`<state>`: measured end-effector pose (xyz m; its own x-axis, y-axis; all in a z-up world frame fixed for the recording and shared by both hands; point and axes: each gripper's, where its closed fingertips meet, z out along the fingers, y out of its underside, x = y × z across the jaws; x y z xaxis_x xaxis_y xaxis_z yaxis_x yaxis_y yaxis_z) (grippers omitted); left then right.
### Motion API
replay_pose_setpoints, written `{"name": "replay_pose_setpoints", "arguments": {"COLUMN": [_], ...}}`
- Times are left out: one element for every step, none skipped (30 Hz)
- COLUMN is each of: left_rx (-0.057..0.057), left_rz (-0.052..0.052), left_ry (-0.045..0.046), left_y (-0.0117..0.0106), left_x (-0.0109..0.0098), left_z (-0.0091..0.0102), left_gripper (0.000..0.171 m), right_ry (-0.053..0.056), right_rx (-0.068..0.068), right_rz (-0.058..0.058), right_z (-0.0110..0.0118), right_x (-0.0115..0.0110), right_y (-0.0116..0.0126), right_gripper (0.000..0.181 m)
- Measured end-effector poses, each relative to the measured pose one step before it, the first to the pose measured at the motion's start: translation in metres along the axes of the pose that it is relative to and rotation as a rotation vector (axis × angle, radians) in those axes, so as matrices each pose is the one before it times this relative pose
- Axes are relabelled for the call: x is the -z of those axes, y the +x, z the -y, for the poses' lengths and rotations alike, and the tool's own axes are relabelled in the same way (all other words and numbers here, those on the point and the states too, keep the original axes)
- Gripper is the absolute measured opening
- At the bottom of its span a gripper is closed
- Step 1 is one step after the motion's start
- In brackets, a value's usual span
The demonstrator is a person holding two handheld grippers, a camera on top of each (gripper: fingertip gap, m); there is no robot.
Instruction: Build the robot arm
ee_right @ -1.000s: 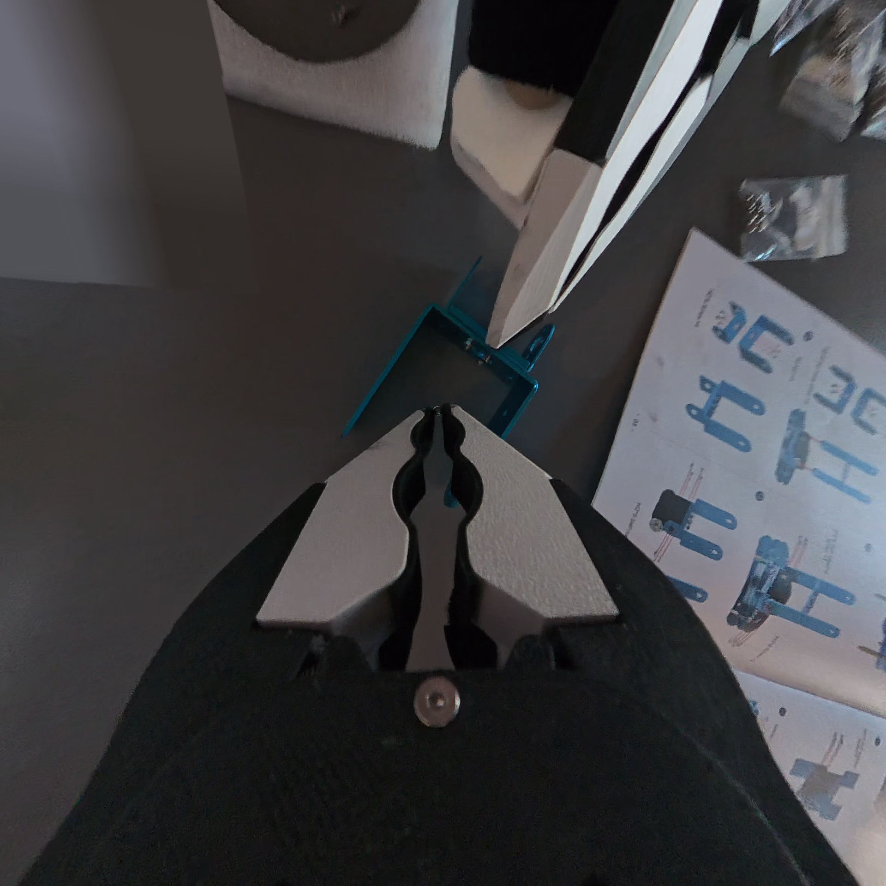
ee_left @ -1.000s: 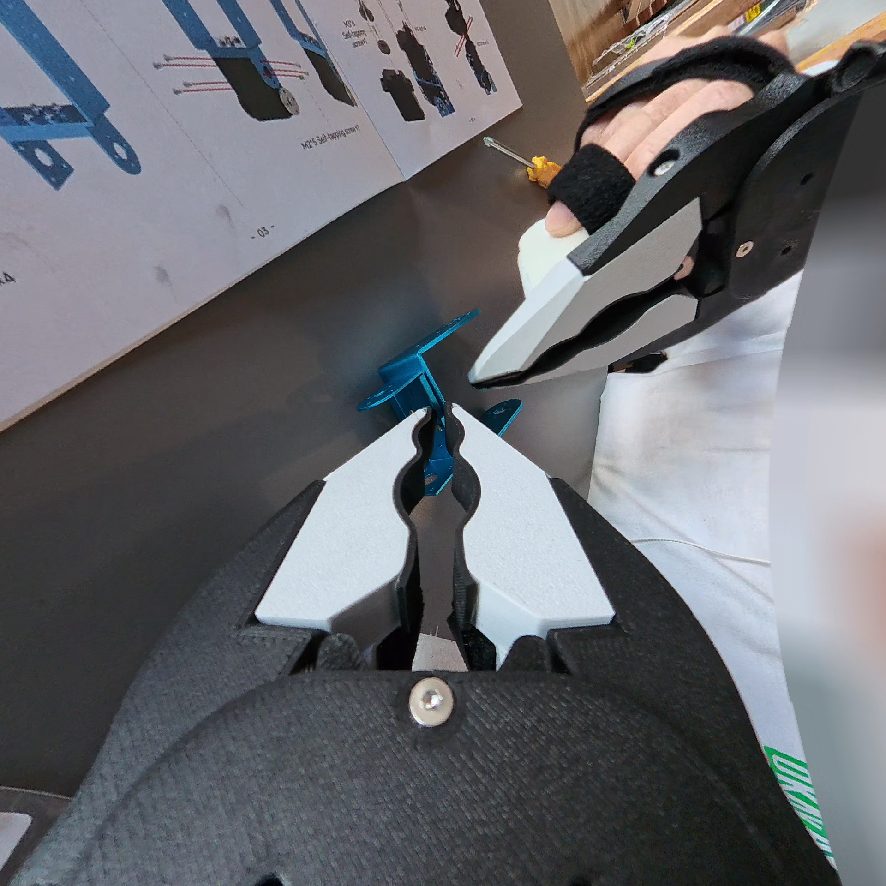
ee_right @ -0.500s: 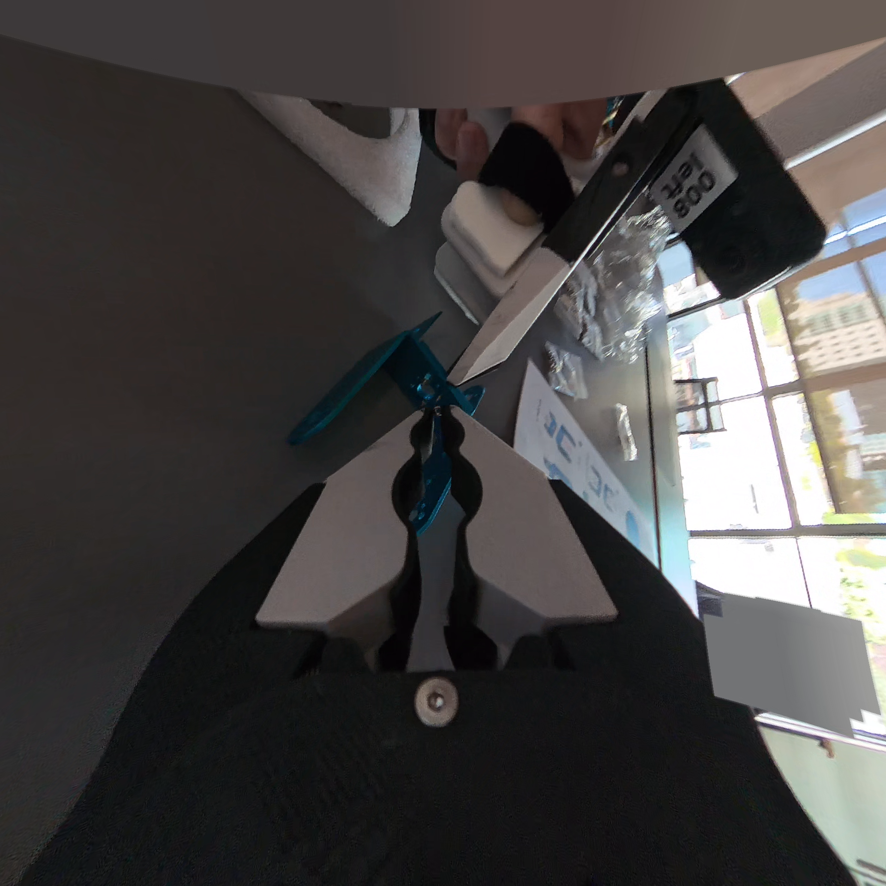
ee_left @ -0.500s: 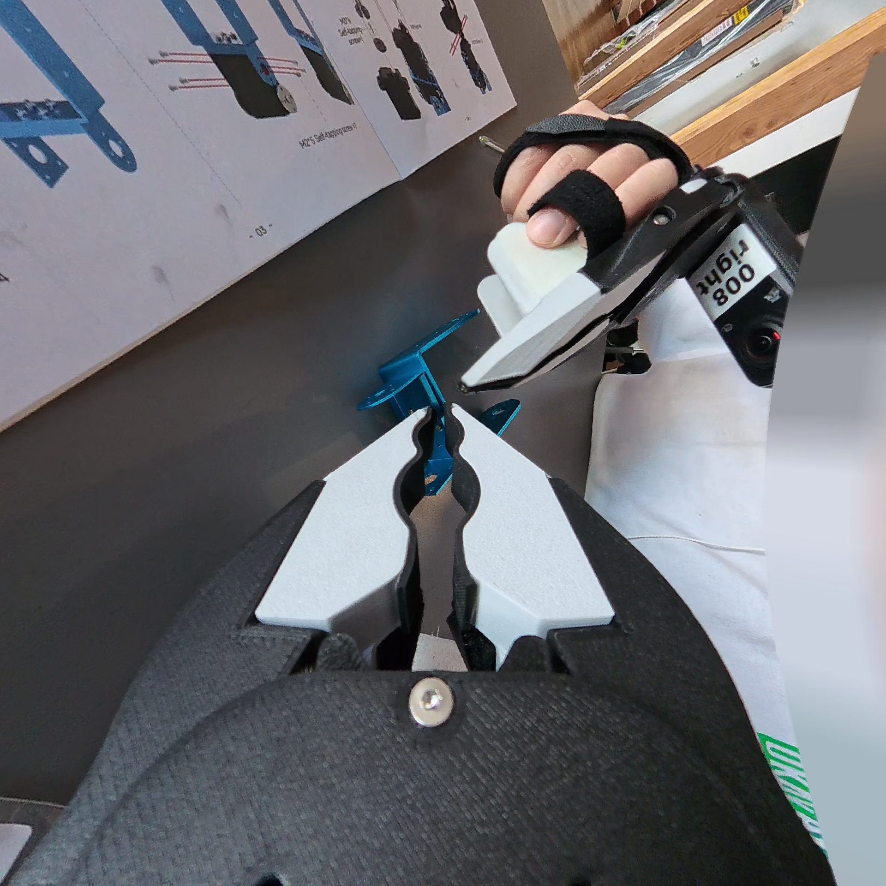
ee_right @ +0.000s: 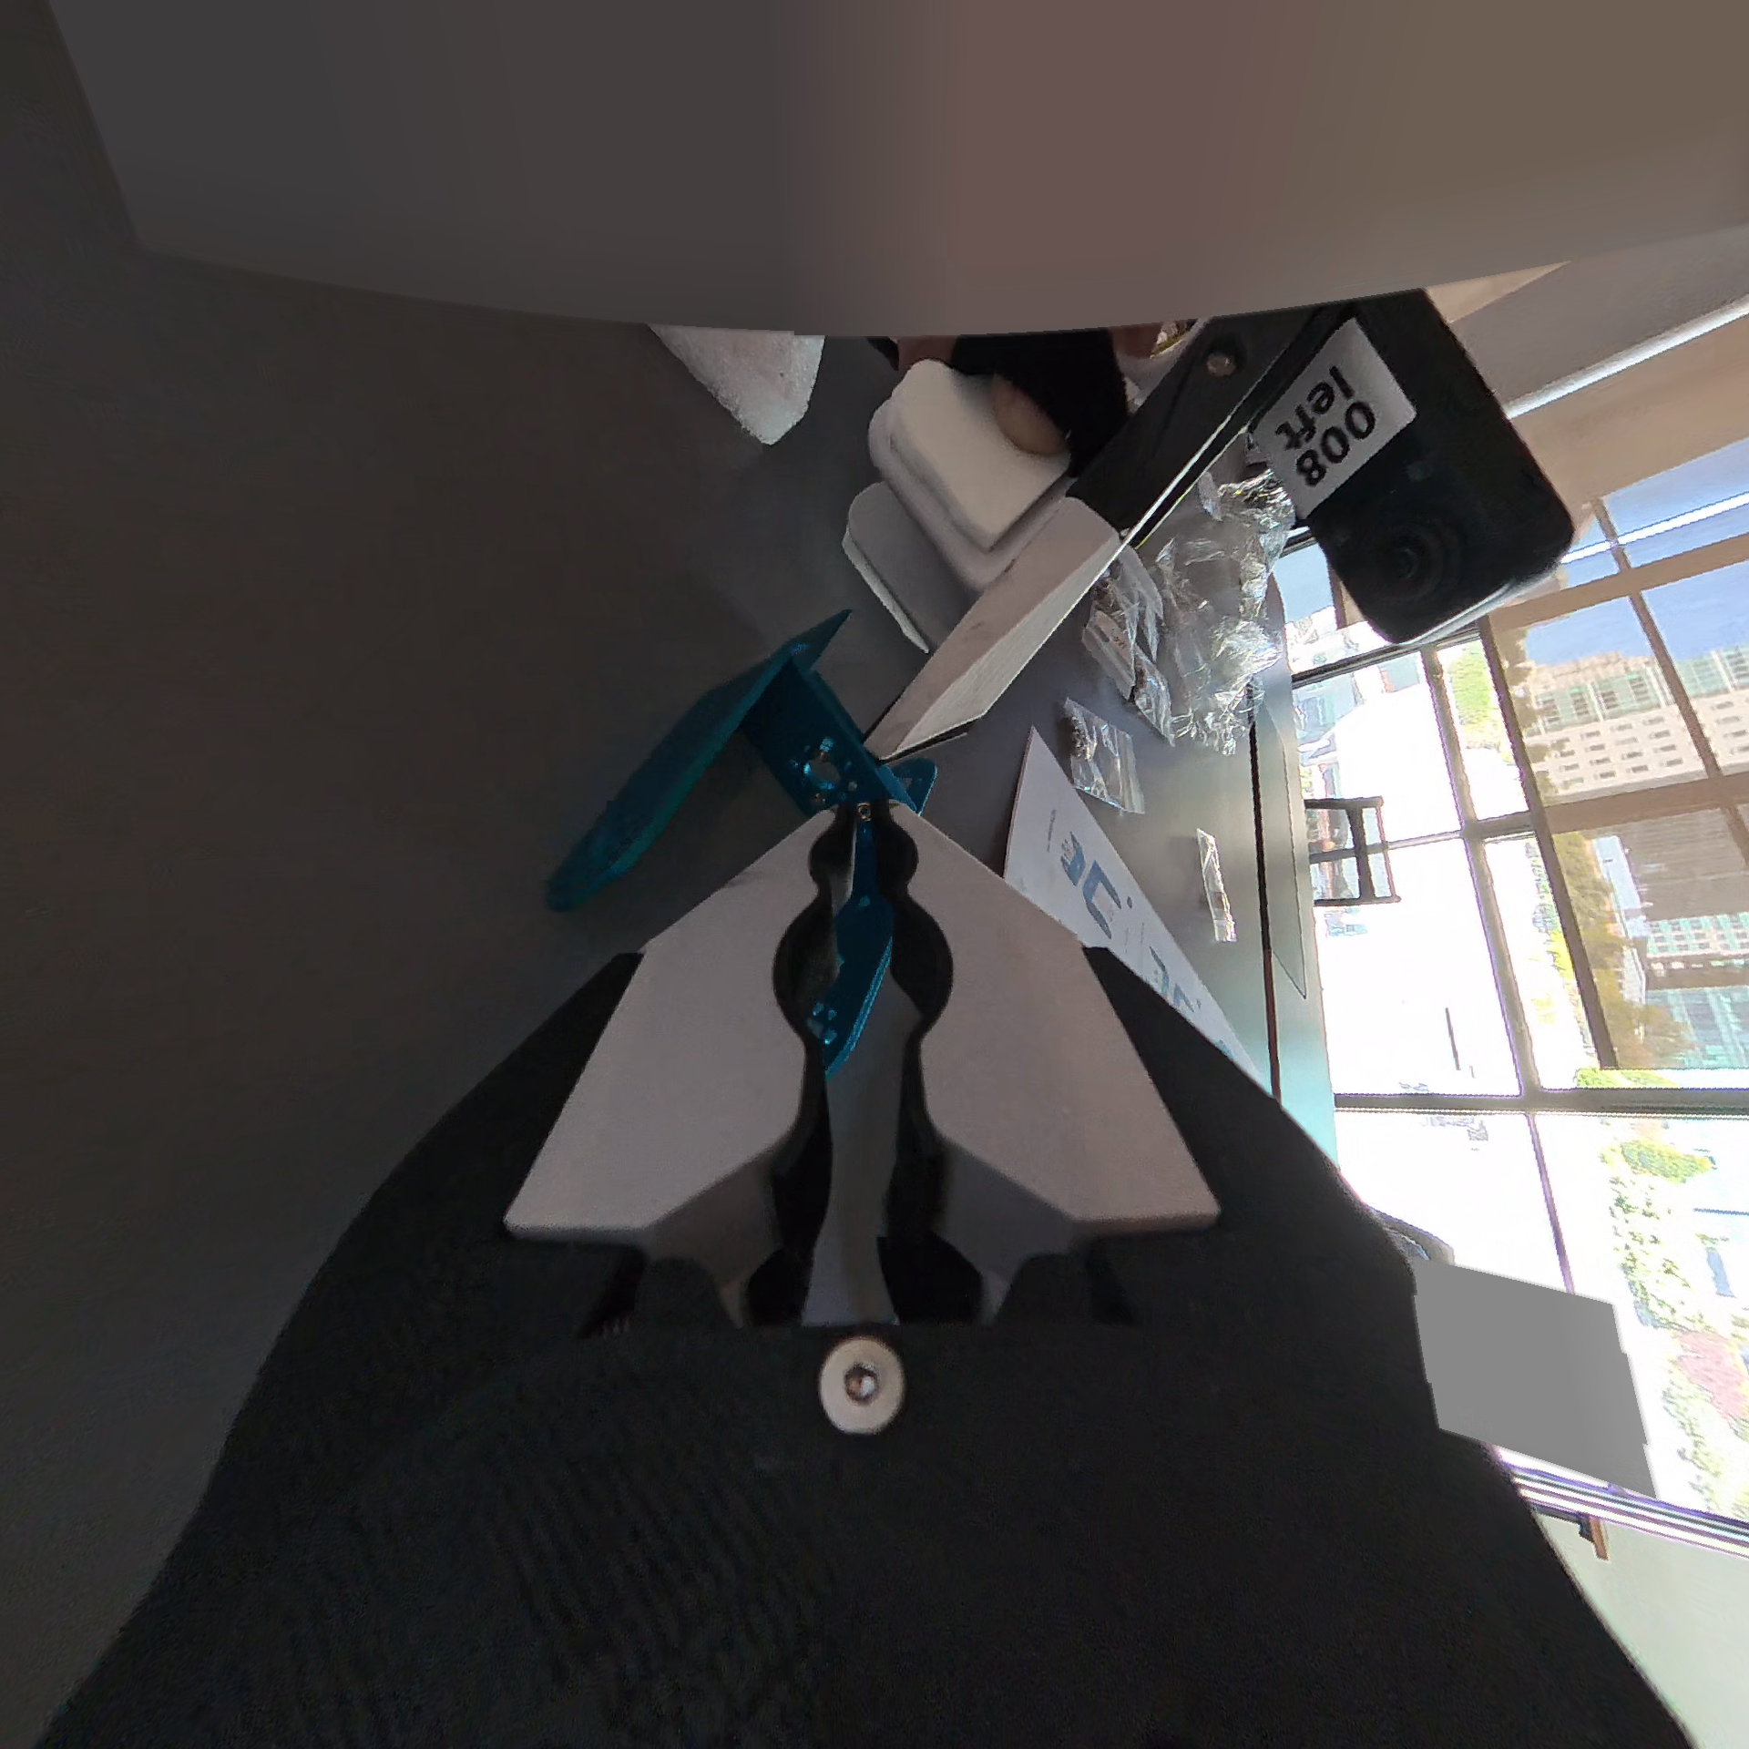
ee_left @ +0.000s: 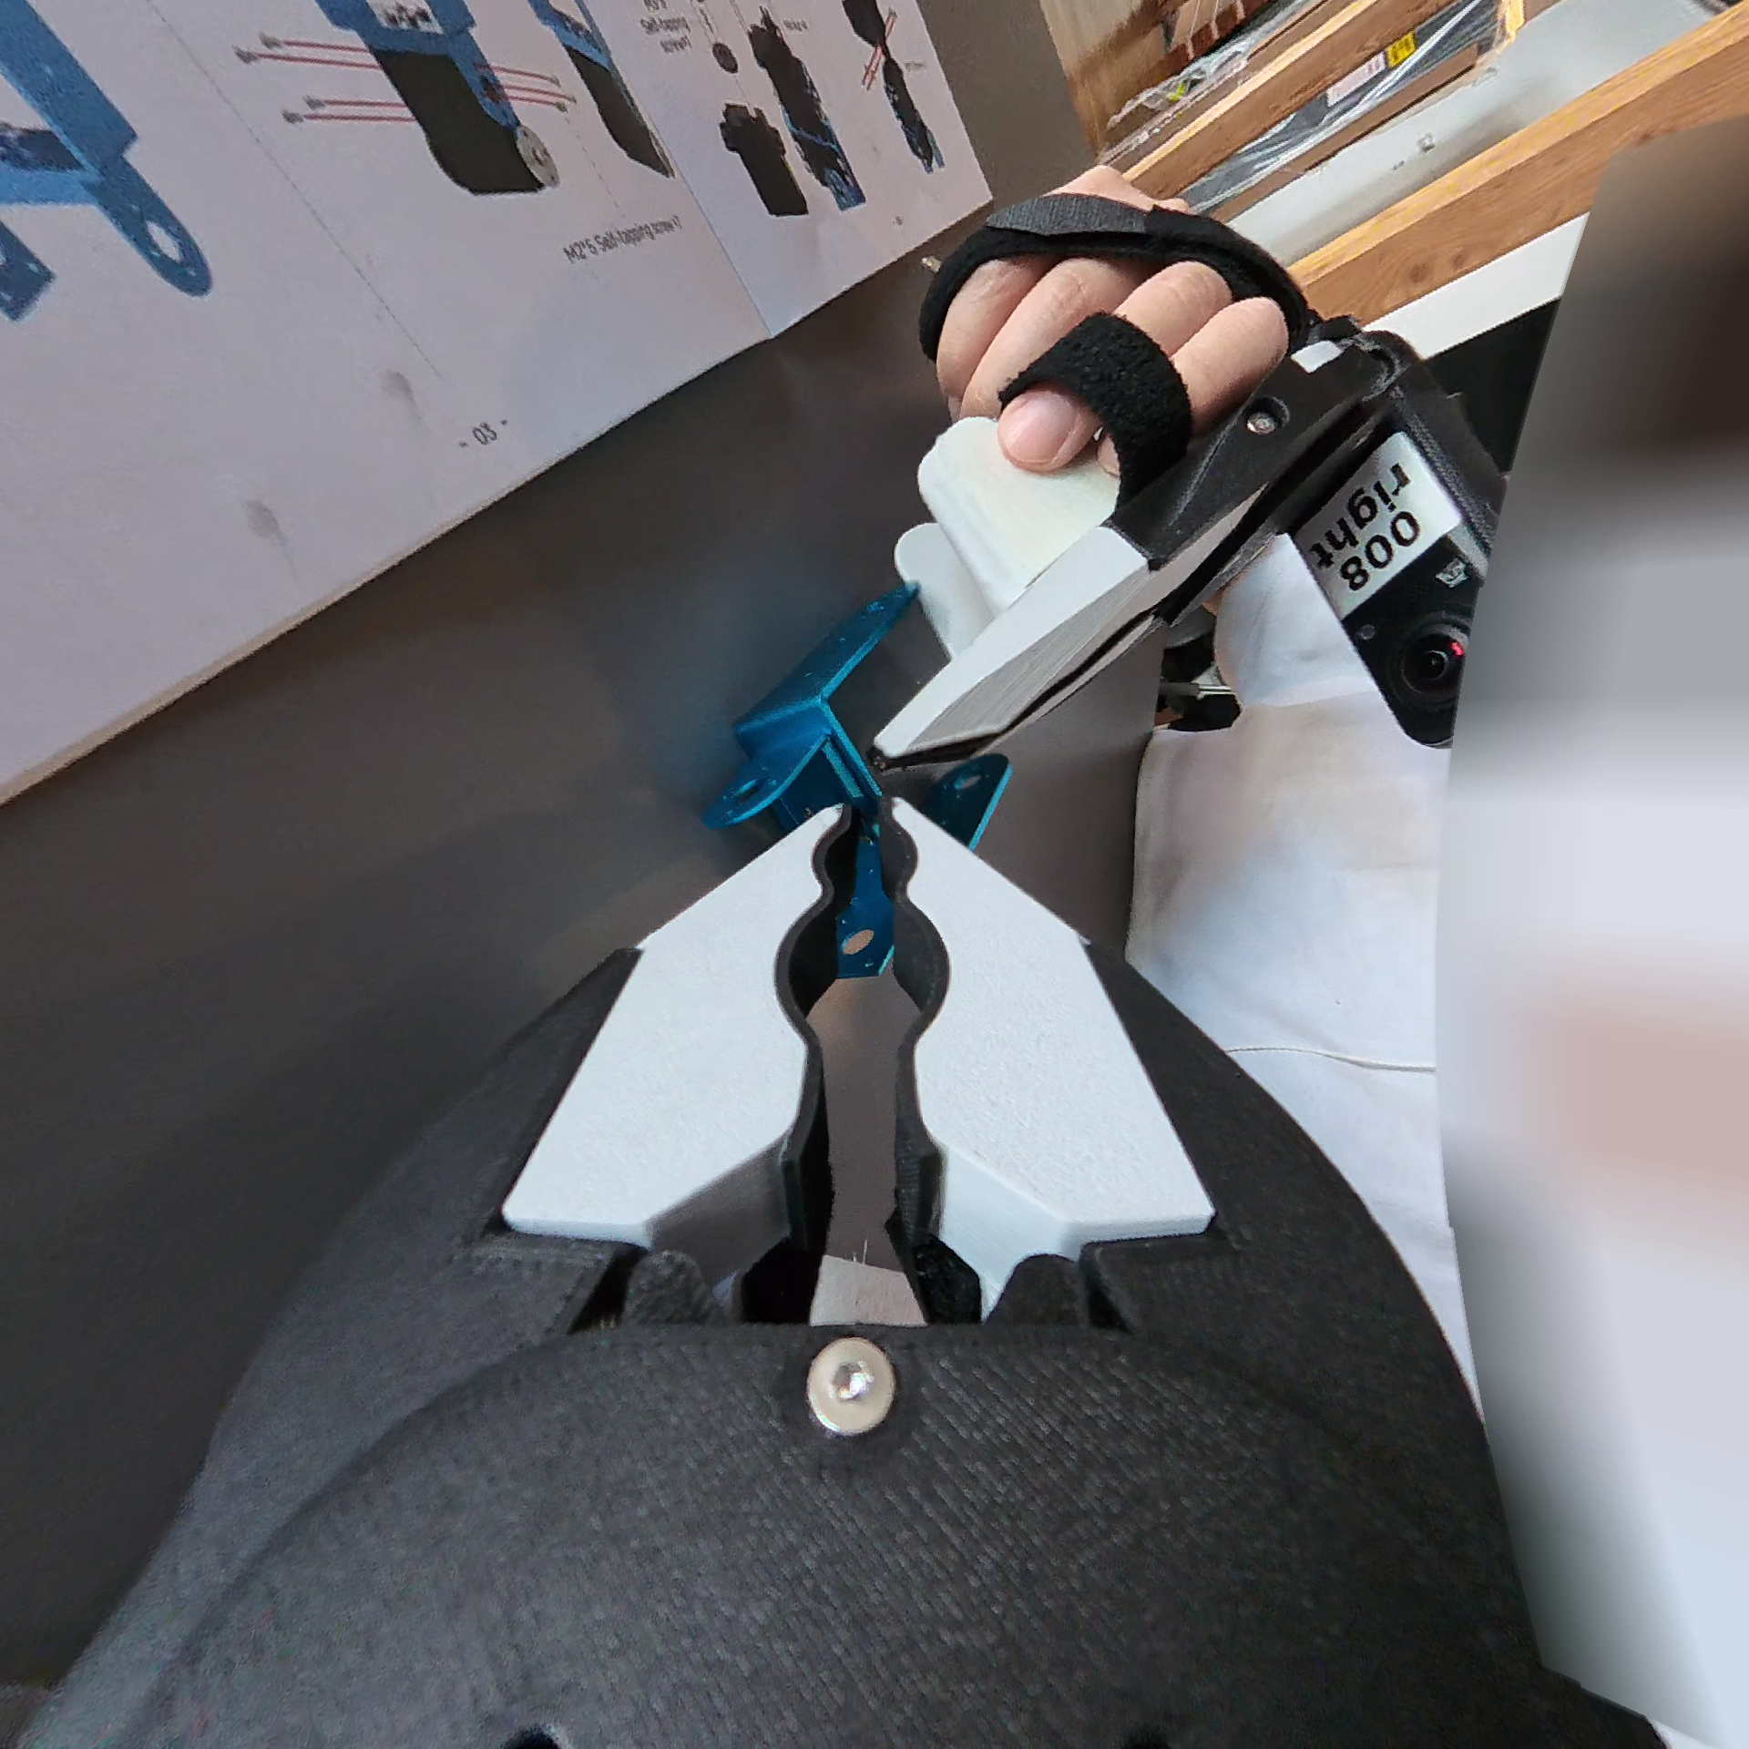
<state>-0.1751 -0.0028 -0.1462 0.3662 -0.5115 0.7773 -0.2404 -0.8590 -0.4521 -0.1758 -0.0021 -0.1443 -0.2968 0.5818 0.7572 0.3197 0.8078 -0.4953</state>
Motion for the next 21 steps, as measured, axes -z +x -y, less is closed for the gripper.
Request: {"name": "replay_pose_setpoints", "arguments": {"left_rx": [0.0080, 0.0076, 0.0051, 0.0020, 0.0008, 0.0013, 0.0022, 0.0003, -0.0005, -0.0001, 0.0011, 0.0001, -0.0012, -0.0047, -0.0070, -0.0101, -0.0097, -0.0048, -0.0018, -0.0017, -0.0025], "left_rz": [-0.0159, -0.0144, -0.0085, -0.0026, -0.0009, -0.0016, -0.0027, -0.0022, 0.0034, 0.0059, 0.0061, 0.0009, 0.0002, 0.0065, 0.0135, 0.0172, 0.0113, 0.0083, 0.0070, 0.0058, 0.0027], "left_ry": [-0.00263, -0.00182, -0.00133, -0.00026, 0.00243, 0.00463, 0.00602, 0.00504, 0.00336, 0.00200, -0.00085, -0.00073, 0.00011, -0.00117, -0.00143, -0.00226, -0.00180, -0.00111, -0.00103, -0.00222, -0.00433], "left_y": [0.00197, 0.00181, 0.00093, 0.00020, 0.00008, 0.00029, 0.00051, 0.00039, -0.00046, -0.00097, -0.00104, -0.00011, 0.00030, -0.00051, -0.00136, -0.00155, -0.00036, -0.00014, -0.00016, -0.00009, 0.00050], "left_x": [-0.00134, -0.00104, -0.00067, -0.00032, 0.00002, 0.00013, 0.00017, 0.00014, 0.00003, -0.00026, -0.00037, -0.00049, -0.00048, -0.00058, -0.00056, -0.00058, -0.00069, -0.00068, -0.00095, -0.00104, -0.00124], "left_z": [-0.00034, -0.00028, -0.00015, -0.00007, 0.00038, 0.00073, 0.00103, 0.00083, 0.00060, 0.00043, -0.00014, -0.00008, 0.00014, 0.00004, -0.00006, -0.00009, -0.00004, -0.00015, -0.00004, -0.00027, -0.00055], "left_gripper": [0.004, 0.007, 0.008, 0.008, 0.008, 0.009, 0.011, 0.012, 0.012, 0.013, 0.013, 0.013, 0.013, 0.012, 0.010, 0.007, 0.007, 0.008, 0.010, 0.012, 0.013], "right_ry": [0.0003, -0.0018, -0.0020, -0.0009, -0.0020, -0.0024, -0.0023, -0.0021, -0.0037, -0.0024, -0.0012, -0.0059, -0.0078, -0.0066, -0.0033, -0.0029, -0.0048, -0.0058, -0.0007, -0.0002, -0.0023], "right_rx": [-0.0003, 0.0003, 0.0007, 0.0017, 0.0040, 0.0024, -0.0005, -0.0035, -0.0052, -0.0033, -0.0005, -0.0005, -0.0006, -0.0018, -0.0023, -0.0025, -0.0010, -0.0001, -0.0012, -0.0025, -0.0037], "right_rz": [0.0023, 0.0021, 0.0069, 0.0063, 0.0025, 0.0012, 0.0017, -0.0007, -0.0001, 0.0012, -0.0012, 0.0008, 0.0011, 0.0025, 0.0048, 0.0063, -0.0004, -0.0012, 0.0057, -0.0013, 0.0014], "right_z": [0.00047, 0.00049, 0.00050, 0.00056, 0.00048, 0.00043, 0.00039, 0.00028, -0.00018, -0.00009, -0.00015, -0.00106, -0.00153, -0.00148, -0.00094, -0.00066, -0.00093, -0.00096, -0.00032, -0.00046, -0.00083], "right_x": [0.00016, -0.00007, -0.00003, -0.00001, 0.00035, 0.00068, 0.00088, 0.00106, 0.00109, 0.00110, 0.00127, 0.00074, 0.00044, 0.00030, 0.00016, 0.00014, 0.00008, 0.00003, 0.00015, 0.00018, 0.00013], "right_y": [-0.00059, -0.00065, -0.00159, -0.00170, -0.00121, -0.00093, -0.00089, -0.00041, -0.00026, -0.00059, -0.00033, -0.00059, -0.00065, -0.00094, -0.00116, -0.00125, -0.00009, 0.00023, -0.00066, 0.00031, 0.00003], "right_gripper": [0.002, 0.001, 0.001, 0.002, 0.001, 0.001, 0.001, 0.001, 0.002, 0.002, 0.002, 0.002, 0.002, 0.002, 0.002, 0.002, 0.002, 0.001, 0.002, 0.002, 0.001]}}
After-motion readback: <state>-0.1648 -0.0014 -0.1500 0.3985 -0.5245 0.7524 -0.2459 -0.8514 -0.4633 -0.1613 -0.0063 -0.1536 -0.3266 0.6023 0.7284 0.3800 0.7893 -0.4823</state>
